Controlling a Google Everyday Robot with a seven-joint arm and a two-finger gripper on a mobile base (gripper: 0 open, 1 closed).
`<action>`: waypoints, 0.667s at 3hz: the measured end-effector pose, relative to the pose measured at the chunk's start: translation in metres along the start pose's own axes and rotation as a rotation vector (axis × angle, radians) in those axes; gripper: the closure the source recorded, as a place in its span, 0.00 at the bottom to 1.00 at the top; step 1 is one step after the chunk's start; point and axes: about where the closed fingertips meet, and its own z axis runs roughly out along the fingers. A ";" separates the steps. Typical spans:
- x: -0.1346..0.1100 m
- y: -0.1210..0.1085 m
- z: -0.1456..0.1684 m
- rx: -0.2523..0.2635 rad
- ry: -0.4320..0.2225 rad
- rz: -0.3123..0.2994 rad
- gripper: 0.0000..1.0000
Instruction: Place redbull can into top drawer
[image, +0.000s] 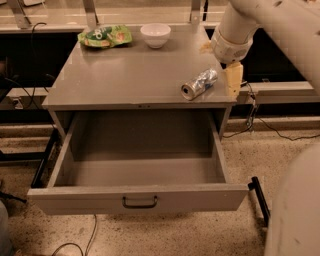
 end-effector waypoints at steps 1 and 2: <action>-0.001 -0.011 0.018 -0.026 0.029 -0.041 0.00; -0.007 -0.020 0.033 -0.055 0.020 -0.074 0.00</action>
Offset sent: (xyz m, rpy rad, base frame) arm 0.0374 0.0255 -0.0299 -0.0763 0.0680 0.0962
